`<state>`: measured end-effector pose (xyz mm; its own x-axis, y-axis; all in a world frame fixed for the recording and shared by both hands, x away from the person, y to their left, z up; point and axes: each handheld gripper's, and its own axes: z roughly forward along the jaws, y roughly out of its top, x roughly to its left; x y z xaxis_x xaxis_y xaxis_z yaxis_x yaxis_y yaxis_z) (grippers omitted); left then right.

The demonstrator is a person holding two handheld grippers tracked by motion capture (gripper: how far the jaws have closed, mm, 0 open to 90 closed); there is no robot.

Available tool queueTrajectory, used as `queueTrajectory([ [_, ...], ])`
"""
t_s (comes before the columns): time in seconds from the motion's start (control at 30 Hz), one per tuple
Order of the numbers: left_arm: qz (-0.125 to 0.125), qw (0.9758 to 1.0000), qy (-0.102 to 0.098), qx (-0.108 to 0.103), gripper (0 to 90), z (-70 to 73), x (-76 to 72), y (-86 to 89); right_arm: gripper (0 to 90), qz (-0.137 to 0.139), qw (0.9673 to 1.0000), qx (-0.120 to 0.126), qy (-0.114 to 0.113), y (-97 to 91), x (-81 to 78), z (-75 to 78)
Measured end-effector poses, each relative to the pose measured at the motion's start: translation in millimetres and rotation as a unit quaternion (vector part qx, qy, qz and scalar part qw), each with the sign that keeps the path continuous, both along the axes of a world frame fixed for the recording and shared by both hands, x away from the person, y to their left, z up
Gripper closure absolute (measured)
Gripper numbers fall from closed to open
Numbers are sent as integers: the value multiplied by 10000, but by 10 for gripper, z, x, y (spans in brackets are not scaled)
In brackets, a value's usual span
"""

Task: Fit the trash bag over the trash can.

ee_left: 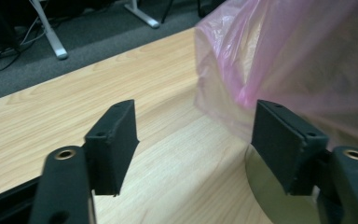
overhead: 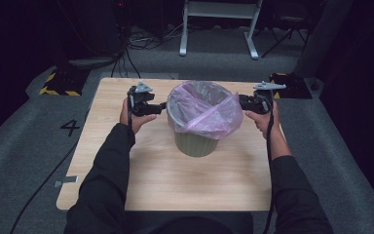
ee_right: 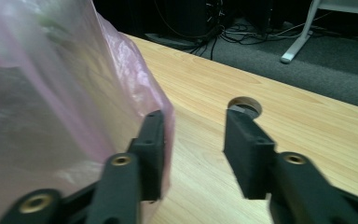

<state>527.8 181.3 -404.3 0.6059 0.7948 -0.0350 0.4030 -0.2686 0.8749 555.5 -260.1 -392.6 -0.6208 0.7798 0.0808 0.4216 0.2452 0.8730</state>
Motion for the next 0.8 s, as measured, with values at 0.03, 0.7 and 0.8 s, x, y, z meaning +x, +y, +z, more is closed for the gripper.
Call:
queueTrajectory([
  [0.03,-45,10000,-66,-30,291,23,-50,40,519,-78,10000,-37,-37,-44,-18,26],
  [0.7,-1722,9831,-607,114,224,305,-983,-218,323,428,9970,-193,-622,-398,-387,464],
  [0.8,-1728,9827,-639,166,256,300,-1012,-279,311,864,9930,-108,-803,-375,-485,549],
])
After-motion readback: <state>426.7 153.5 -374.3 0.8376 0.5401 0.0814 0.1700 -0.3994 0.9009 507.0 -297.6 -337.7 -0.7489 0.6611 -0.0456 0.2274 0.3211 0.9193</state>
